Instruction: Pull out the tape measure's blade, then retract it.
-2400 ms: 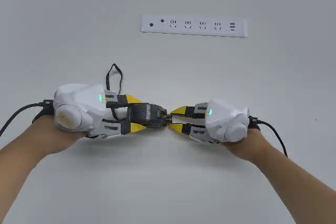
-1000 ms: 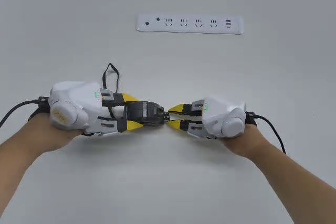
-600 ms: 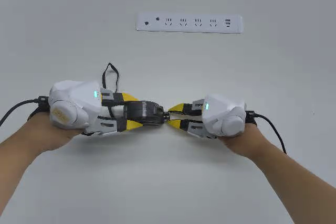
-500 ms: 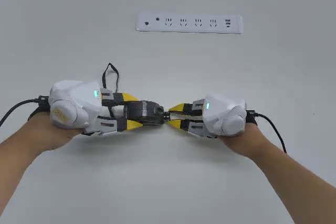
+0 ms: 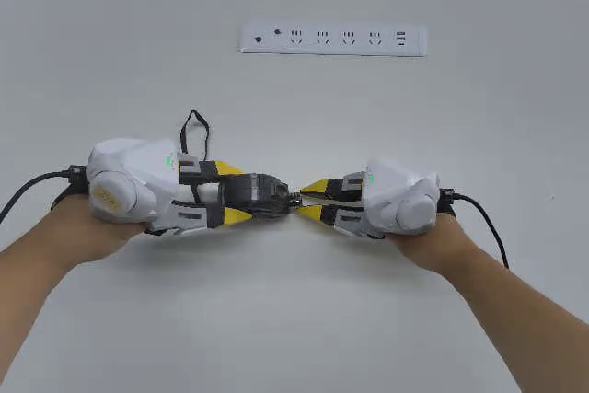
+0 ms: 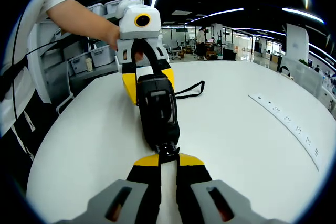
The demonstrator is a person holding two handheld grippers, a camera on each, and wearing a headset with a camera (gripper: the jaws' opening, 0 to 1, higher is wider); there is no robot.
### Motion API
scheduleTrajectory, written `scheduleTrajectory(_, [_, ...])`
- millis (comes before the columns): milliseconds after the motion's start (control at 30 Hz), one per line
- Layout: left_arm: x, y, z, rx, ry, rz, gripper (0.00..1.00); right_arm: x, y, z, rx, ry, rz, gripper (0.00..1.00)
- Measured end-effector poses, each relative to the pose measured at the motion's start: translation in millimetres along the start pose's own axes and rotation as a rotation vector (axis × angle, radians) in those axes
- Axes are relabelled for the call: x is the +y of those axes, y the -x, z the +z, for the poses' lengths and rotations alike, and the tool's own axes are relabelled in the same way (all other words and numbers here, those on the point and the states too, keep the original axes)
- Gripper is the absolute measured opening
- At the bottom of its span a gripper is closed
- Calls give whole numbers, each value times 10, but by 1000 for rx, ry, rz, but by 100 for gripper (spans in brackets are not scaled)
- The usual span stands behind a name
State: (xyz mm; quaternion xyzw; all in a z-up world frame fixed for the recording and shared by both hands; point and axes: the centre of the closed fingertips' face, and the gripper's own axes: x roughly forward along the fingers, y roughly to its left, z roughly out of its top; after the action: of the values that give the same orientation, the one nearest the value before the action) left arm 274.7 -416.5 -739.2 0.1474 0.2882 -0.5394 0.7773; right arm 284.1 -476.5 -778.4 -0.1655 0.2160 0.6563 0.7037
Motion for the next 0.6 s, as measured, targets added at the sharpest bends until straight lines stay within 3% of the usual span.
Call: scheduleTrajectory(600, [-42,-6,-9,15,-45,-14,26,26,-37,2,-5,36,20,10])
